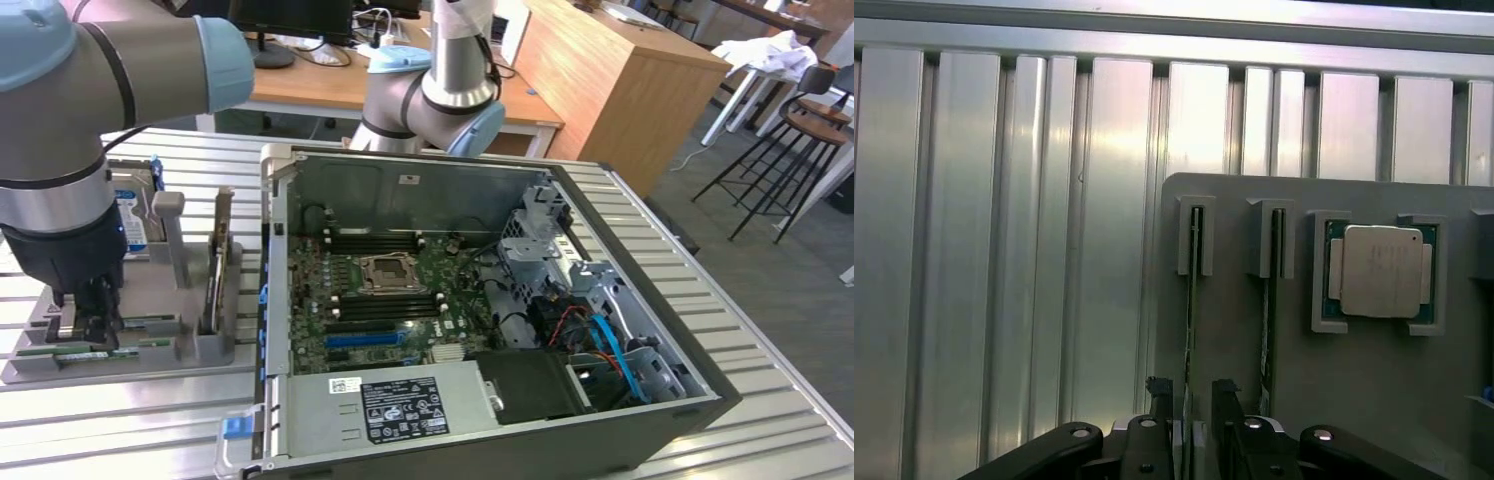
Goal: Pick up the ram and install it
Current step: 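Pick up the ram and move it above insertion slot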
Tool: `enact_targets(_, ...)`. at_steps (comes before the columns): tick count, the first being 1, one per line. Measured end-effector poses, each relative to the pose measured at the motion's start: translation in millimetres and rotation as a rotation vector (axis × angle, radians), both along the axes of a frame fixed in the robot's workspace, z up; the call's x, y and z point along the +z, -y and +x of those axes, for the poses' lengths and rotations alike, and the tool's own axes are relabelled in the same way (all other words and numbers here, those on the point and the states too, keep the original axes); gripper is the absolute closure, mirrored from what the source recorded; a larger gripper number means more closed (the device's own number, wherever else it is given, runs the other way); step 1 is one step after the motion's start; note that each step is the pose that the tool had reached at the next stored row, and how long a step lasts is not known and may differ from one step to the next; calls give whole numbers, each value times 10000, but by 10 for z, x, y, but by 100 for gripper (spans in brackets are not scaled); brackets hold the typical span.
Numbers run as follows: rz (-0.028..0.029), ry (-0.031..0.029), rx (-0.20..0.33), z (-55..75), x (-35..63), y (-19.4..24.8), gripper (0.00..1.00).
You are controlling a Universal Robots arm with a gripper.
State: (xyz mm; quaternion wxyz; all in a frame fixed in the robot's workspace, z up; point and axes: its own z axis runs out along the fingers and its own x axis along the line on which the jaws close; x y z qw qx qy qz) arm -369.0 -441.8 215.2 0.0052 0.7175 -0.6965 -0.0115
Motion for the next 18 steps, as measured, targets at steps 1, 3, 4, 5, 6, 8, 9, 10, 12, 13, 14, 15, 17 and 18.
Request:
enact_targets(1,0,0,0,9,-2,0,70)
enact_targets(3,3,-1,0,31,-5,0,70)
enact_targets(4,5,-1,0,44,-6,0,70)
enact_targets(5,8,-1,0,58,-7,0,70)
enact_targets(6,16,0,-1,70,-9,0,70)
enact_targets(8,32,-2,-1,86,-10,0,70)
enact_targets(9,36,-1,-1,86,-10,0,70)
enact_targets(10,38,-1,-1,86,-10,0,70)
enact_targets(12,39,0,-1,87,-17,-1,70)
enact_targets(13,39,1,-1,87,-26,0,70)
enact_targets(14,38,0,0,87,-37,0,70)
enact_targets(15,38,-1,0,87,-46,0,70)
enact_targets(17,38,0,-1,87,-65,0,70)
enact_targets(18,38,0,0,87,-75,0,70)
